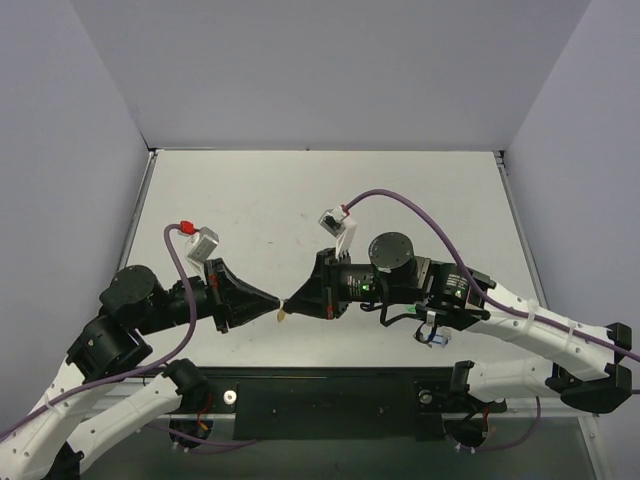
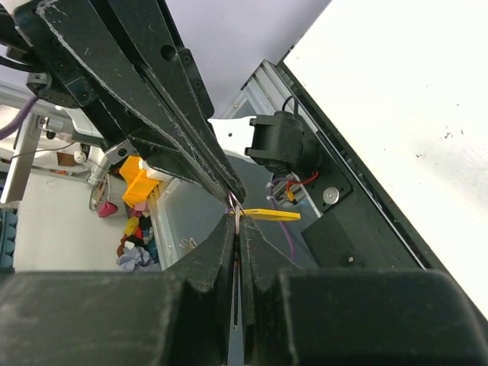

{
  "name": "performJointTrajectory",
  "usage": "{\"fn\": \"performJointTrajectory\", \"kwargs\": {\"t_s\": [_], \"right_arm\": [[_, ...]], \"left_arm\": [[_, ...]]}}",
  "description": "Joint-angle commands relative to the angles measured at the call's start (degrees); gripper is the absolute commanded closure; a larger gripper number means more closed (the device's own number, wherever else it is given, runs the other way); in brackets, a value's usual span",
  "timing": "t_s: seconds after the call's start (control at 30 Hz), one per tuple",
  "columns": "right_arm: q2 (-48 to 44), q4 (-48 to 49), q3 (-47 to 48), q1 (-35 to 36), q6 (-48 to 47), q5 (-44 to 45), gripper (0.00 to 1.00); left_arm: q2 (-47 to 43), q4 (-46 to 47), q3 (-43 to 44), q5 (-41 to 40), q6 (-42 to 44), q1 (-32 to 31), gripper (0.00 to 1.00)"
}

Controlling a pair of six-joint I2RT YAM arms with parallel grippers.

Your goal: Remove the keys from the keyring

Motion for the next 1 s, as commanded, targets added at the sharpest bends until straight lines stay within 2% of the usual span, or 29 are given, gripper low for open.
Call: {"fn": "performJointTrajectory", "kwargs": {"t_s": [0.0,0.27,0.7,0.97], "right_arm": [[1.5,3.87,3.12,0.33,-0.76,-0.3,1.0],[2.64,4.14,3.56,0.24,-0.23,-0.65,1.0],[7.56,-4.39,10.15,0.24,-2.34,1.81,1.0],[10.11,-7.46,13.31,0.33,-4.62,-0.03,1.0]], "left_arm": [[2.13,-2.1,1.54,3.05,1.61,-0.16,1.0],[2.84,-5.18,2.68,3.05,3.9,-0.16,1.0],[6.71,-13.62,7.16,0.85,10.57,-0.16,1.0],[8.81,-16.78,9.35,3.48,14.26,-0.16,1.0]]}}
